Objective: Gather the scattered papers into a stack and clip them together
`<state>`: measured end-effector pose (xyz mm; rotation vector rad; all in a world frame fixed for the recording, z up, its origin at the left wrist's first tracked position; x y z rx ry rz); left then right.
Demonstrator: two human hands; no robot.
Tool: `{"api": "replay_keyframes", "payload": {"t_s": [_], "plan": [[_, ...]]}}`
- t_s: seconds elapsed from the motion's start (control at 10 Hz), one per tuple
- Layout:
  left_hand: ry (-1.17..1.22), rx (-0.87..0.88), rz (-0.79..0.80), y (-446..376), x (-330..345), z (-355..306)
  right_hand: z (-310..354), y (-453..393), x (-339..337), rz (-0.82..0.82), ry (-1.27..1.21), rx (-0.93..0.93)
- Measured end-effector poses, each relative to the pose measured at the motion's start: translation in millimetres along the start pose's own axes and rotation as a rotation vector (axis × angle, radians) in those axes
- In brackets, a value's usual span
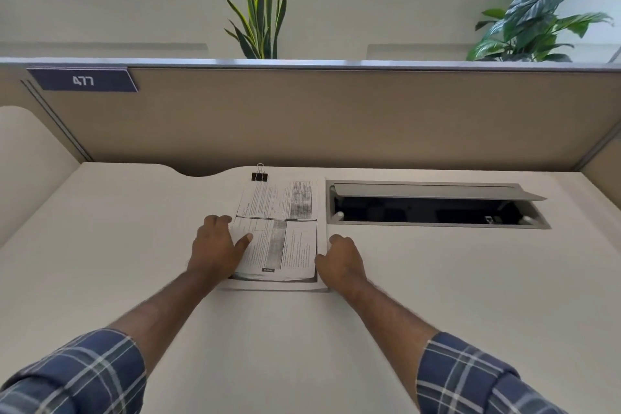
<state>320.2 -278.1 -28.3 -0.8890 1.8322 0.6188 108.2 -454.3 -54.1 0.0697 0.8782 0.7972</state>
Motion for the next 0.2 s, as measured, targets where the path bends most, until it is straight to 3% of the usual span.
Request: {"api": "replay_keyframes", "payload": {"t_s": [0.2], "plan": [[-0.087,0.252,-0.056,58,-2,-47,-7,41,-18,-0.103,0.060,-0.040]]}}
Point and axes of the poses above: each hand's wrist, its own y-axis away from the middle knuckle, its own x-axis out of the palm, z = x × y, the point moved 10 cm from there along -y, towards the middle knuckle, and after that the axes turned 5 degrees about z, right-handed, at the moved point
